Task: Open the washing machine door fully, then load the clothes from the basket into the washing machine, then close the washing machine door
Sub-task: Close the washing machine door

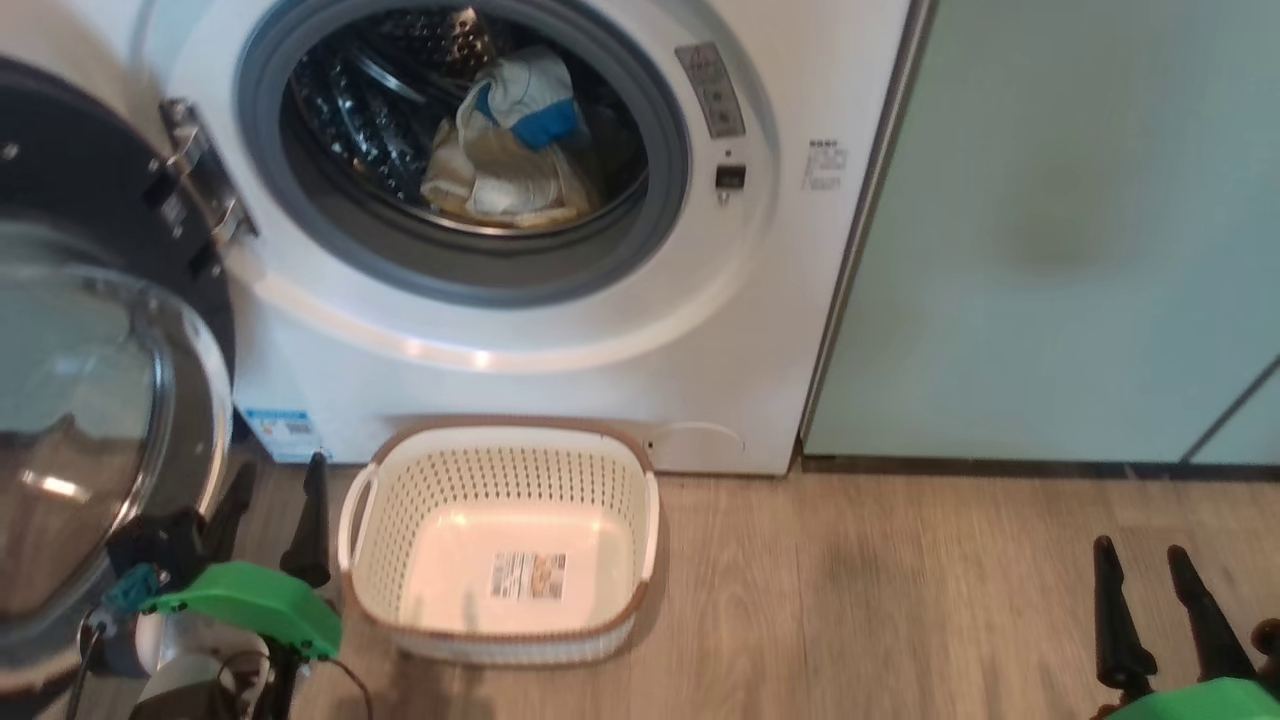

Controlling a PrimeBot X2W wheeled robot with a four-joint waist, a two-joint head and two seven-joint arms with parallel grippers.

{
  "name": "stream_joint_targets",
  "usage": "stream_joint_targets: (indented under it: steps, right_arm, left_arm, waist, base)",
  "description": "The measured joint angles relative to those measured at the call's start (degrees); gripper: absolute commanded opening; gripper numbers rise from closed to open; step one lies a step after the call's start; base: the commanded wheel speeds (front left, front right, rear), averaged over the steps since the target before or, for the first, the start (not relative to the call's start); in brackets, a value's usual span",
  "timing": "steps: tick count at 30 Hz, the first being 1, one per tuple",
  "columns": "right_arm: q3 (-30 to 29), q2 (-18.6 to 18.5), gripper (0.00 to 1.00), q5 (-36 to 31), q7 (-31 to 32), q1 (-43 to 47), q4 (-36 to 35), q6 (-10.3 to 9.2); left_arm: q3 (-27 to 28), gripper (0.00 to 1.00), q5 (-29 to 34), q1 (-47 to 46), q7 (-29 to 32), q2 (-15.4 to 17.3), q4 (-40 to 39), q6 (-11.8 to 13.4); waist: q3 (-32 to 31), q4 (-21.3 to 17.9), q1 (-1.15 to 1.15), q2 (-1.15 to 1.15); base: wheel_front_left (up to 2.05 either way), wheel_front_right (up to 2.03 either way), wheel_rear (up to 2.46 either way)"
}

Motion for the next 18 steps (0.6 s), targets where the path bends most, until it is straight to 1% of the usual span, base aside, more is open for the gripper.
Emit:
stream_joint_targets:
  steps: [4, 9, 13, 18]
  right_arm:
    - [0.0, 0.0, 1.0, 0.01, 0.0, 0.04, 0.01, 0.0]
    - [0.02, 0.01, 1.0, 0.01, 0.01, 0.04, 0.01, 0.0]
    - [0.04, 0.05, 1.0, 0.01, 0.0, 0.16, 0.13, 0.0]
    - [0.02, 0.07, 1.0, 0.01, 0.0, 0.15, 0.15, 0.0]
  left_arm:
    - [0.04, 1.0, 0.0, 0.8, 0.0, 0.0, -0.08, 0.0]
    - [-0.11, 1.0, -0.02, 1.2, 0.0, -0.02, -0.12, 0.0]
    - [-0.31, 1.0, -1.1, 1.44, 0.0, -0.25, -0.6, -0.01]
    - [-0.4, 1.0, -2.14, 1.53, 0.0, -0.68, -1.21, -0.01]
  waist:
    - [0.02, 0.19, 0.0, 0.0]
    - [0.02, 0.32, 0.0, 0.0]
    - [-0.19, 0.3, -0.01, 0.0]
    - [-0.57, 0.44, 0.0, 0.0]
  base:
    - [-1.91, 1.91, 0.01]
    - [-1.3, 1.3, 0.0]
    - [-0.55, 0.55, 0.0]
    - [-0.05, 0.05, 0.0]
